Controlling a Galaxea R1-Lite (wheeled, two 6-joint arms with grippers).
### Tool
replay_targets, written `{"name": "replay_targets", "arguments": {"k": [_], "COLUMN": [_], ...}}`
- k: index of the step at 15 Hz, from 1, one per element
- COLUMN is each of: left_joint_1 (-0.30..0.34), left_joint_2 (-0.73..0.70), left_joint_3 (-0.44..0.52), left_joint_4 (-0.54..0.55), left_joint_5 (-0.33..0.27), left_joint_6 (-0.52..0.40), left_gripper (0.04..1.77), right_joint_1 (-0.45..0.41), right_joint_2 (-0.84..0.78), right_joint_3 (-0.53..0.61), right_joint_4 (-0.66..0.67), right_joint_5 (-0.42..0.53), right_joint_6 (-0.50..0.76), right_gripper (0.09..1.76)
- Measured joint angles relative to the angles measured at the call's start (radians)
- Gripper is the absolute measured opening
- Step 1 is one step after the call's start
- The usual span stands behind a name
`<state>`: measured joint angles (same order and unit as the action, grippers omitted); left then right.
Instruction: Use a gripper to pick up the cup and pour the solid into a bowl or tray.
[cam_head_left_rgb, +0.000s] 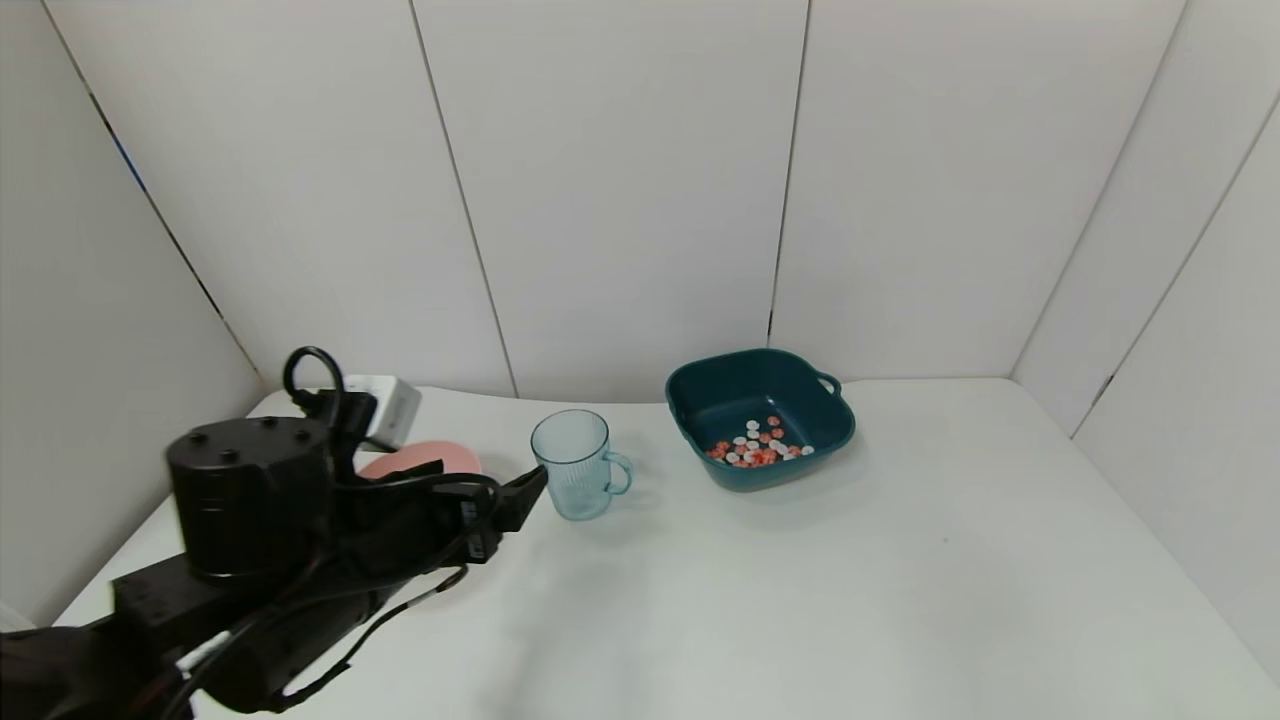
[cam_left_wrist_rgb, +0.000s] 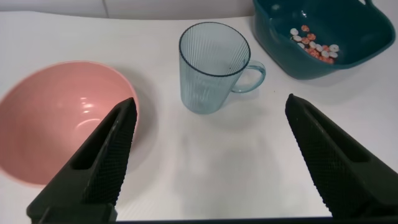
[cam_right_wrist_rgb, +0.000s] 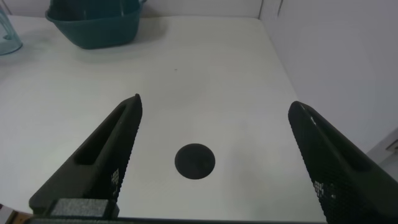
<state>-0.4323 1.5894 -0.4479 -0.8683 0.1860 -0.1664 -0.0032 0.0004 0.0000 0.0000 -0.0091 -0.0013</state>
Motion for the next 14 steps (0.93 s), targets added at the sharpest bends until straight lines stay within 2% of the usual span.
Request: {"name": "replay_targets", "arguments": {"k": [2,5,9,12,14], "left_joint_1": [0.099,0.226,0.37,0.455,0.507], "left_joint_2": [-0.131,-0.337,-0.591,-0.778,-0.89], "left_joint_3": [0.079,0.168,0.219,0.226,0.231], "left_joint_4": [0.011,0.089,0.272,0.441,0.488], "left_joint_5": [-0.124,-0.232,-0.323,-0.366,-0.374], "left_joint_6": [0.047,0.087,0.143,0.2,0.234], "left_gripper": [1.71,1.71,1.71,1.72,1.72], "right_joint_1": [0.0,0.0,0.0,0.0,0.0], "right_joint_2": [0.0,0.0,0.0,0.0,0.0], "right_joint_3": [0.0,0.0,0.0,0.0,0.0], "right_joint_4": [0.0,0.0,0.0,0.0,0.0], "right_joint_5": [0.0,0.0,0.0,0.0,0.0], "right_joint_6": [0.0,0.0,0.0,0.0,0.0], "right_gripper": [1.71,1.71,1.71,1.71,1.71]}}
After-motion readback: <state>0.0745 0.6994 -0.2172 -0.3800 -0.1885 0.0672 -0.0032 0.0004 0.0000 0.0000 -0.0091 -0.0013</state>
